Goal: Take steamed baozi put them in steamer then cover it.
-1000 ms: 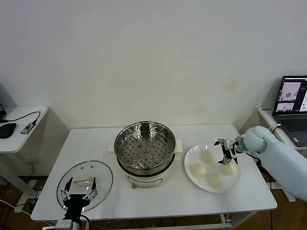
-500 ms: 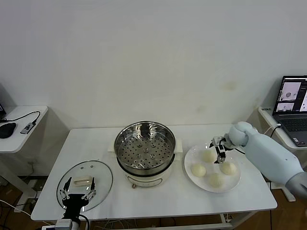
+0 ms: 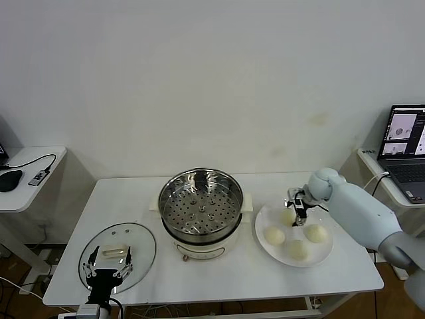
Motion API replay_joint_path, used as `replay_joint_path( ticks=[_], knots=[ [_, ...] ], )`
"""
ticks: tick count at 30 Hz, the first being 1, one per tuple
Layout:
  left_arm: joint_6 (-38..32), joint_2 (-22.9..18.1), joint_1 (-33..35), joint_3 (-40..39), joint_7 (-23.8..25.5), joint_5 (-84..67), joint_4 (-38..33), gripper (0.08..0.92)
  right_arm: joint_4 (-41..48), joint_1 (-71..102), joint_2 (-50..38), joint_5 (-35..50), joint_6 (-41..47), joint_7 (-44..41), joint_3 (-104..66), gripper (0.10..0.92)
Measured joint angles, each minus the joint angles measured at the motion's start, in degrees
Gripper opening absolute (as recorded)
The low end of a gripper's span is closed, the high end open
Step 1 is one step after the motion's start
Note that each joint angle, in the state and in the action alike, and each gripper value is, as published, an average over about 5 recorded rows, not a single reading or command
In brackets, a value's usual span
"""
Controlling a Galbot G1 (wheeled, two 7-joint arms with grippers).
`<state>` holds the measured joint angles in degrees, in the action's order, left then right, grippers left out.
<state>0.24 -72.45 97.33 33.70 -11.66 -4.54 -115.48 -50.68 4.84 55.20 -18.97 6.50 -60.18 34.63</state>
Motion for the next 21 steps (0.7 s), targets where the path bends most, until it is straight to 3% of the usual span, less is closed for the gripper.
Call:
replay_joint_path(
  ticks=[6,21],
  knots=[
    [0.0,0.0,-0.1,0.0,0.0,0.0,0.0,0.823,0.2,-0.6,-0.1,0.3,0.5,-0.1,0.7,0.610],
    [-0.2,0.2,-0.5,-0.1,0.0,-0.3,0.5,0.823,-10.7,-8.2,-6.7,7.6,2.6,-0.8,7.9,0.600]
  ],
)
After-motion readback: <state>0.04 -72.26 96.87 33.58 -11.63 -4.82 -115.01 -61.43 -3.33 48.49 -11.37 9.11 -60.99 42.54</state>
